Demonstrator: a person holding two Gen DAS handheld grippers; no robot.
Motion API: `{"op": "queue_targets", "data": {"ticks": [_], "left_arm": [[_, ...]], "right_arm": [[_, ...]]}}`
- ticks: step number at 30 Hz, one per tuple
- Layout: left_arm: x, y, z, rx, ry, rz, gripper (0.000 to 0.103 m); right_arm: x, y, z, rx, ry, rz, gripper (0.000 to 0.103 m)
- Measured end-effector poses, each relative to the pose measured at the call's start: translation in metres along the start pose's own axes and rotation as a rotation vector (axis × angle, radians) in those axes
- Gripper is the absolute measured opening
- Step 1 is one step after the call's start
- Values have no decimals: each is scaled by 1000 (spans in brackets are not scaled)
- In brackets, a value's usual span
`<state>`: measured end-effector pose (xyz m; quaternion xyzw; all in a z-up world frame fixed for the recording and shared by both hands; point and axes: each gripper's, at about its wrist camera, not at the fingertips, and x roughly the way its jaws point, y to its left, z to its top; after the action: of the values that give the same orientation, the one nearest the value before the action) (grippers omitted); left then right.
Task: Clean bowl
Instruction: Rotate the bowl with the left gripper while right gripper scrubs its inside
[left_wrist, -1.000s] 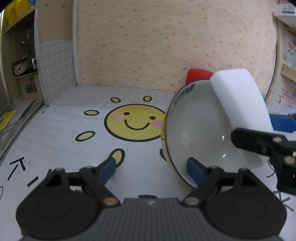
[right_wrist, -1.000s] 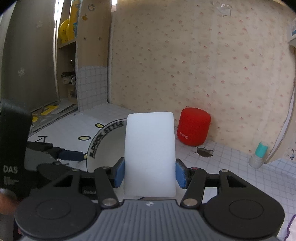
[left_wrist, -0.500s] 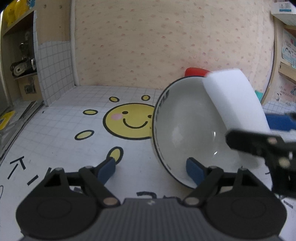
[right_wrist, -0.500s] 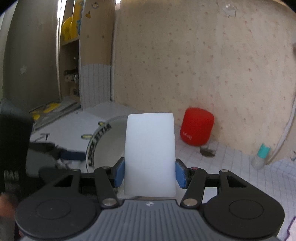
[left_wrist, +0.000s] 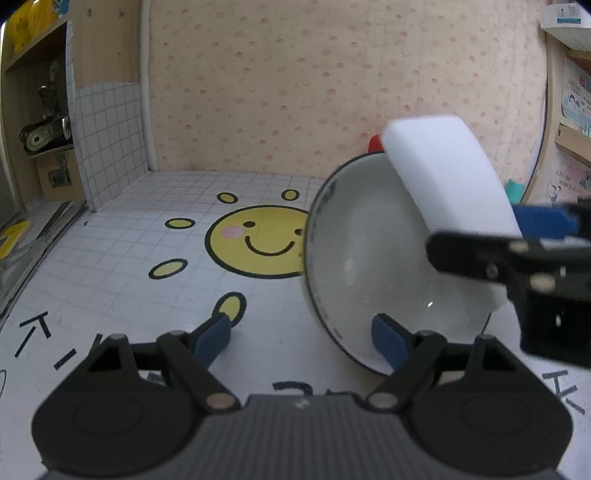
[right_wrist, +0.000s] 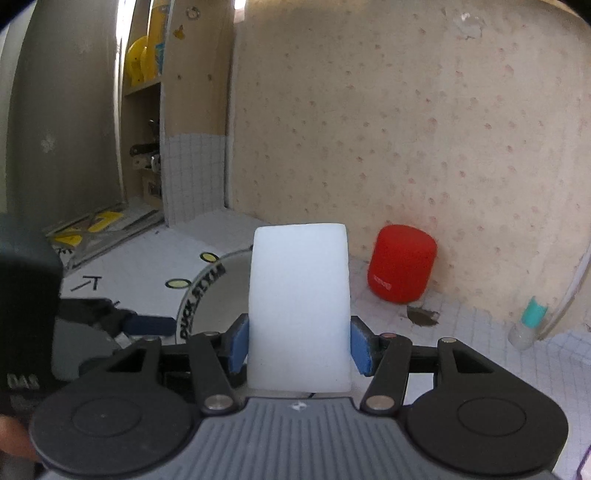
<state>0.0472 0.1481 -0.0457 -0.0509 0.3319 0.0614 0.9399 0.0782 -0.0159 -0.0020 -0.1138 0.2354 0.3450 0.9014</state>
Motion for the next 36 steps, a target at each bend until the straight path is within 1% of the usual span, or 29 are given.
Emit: {"op": "queue_targets", "data": {"ticks": [6,9,11,13,18,27,33,36], "left_arm": [[3,7,4,-29,0,18,85],[5,14,7,-49,6,18,89],[5,15,7,-49,7,21,90],[4,13,4,-29,7,32,91],[2,11,2,-18,10,33,91],[-1,7,-2,1,17,44,91],[-2,7,-1,-5,14,41,90],[-3,7,-1,-5,14,40,90]], "right_arm": [[-2,-3,-4,2,8,-4,54],[-2,-2,-5,-7,6,-4,54],[-3,-2,-6,-7,5,-1,54],[-2,-3,-7,-5,6,3,54],[-1,-2,-9,2,8,-4,54],[4,2,12,2,-26,9,54],[0,-1,-7,7,5,-5,54],[-2,-2,-11,9,11,-10,54]]}}
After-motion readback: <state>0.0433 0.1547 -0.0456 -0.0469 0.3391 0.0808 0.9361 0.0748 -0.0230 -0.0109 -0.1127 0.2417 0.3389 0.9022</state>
